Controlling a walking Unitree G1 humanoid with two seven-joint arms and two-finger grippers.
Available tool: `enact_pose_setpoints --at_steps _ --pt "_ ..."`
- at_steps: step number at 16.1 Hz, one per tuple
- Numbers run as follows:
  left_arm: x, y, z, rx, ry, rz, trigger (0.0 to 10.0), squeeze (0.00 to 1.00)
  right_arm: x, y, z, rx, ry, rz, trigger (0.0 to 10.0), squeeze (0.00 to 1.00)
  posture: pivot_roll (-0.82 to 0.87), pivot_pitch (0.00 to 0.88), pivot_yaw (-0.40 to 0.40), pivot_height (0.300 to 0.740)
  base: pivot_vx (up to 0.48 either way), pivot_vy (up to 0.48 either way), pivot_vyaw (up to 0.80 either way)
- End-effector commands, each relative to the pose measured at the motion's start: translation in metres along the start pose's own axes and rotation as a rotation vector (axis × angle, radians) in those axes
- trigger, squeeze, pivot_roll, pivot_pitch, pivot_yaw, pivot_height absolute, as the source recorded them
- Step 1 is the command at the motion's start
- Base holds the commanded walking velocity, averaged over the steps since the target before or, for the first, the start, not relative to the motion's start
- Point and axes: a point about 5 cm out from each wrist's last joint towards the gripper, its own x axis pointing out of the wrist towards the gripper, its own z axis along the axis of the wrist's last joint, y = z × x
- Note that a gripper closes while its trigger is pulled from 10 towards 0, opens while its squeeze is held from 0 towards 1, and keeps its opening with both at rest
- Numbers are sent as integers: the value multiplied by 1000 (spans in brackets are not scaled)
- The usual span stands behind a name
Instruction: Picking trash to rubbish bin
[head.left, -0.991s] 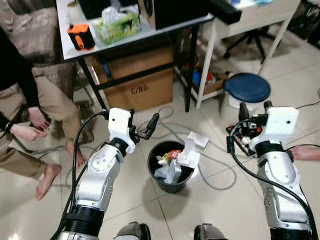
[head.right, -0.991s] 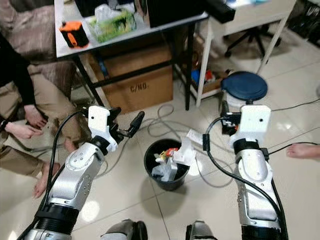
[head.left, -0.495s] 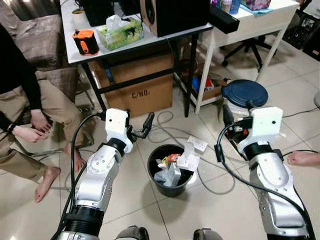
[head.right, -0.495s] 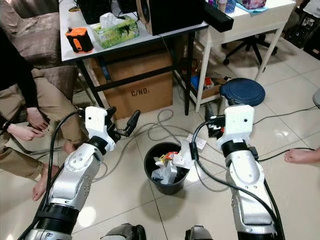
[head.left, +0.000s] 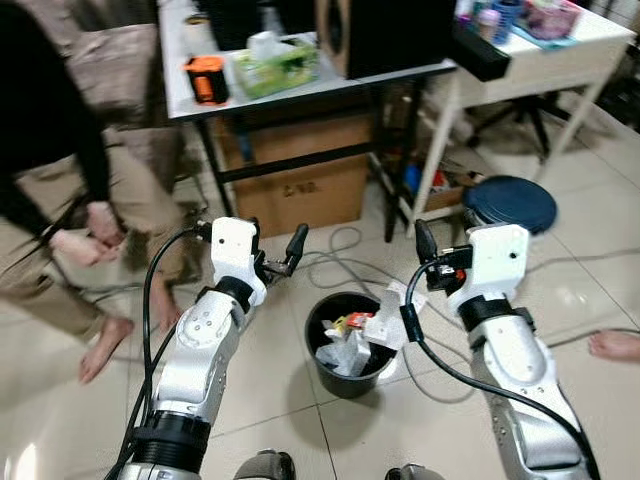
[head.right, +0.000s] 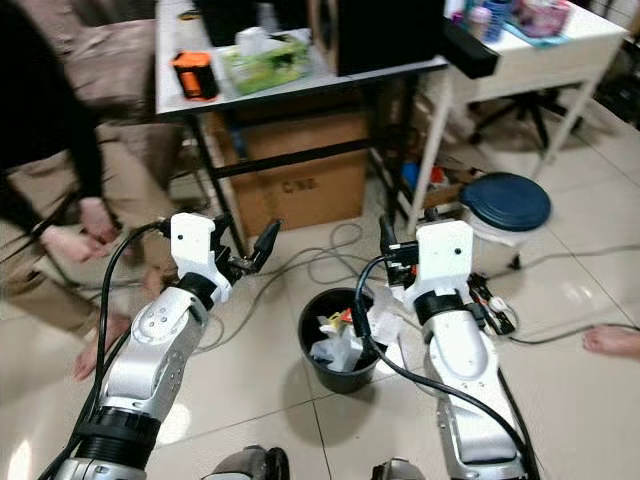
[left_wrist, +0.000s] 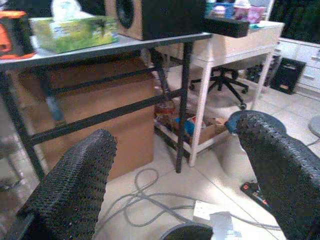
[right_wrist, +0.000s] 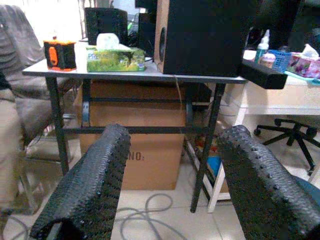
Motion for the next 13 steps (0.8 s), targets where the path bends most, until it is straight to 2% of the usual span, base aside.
enact_pose_setpoints --at_steps 1,7,13 --pt "-4 3 0 2 -6 24 10000 0 -5 0 1 8 4 -38 10000 0 -96 94 54 740 0 0 625" --pt "0 -3 1 -6 -16 26 10000 0 -9 -1 0 -20 12 -18 10000 0 -113 97 48 740 0 0 620" --pt "-3 7 0 19 -11 103 10000 0 -10 6 0 -24 11 26 10000 0 -114 99 48 740 0 0 619"
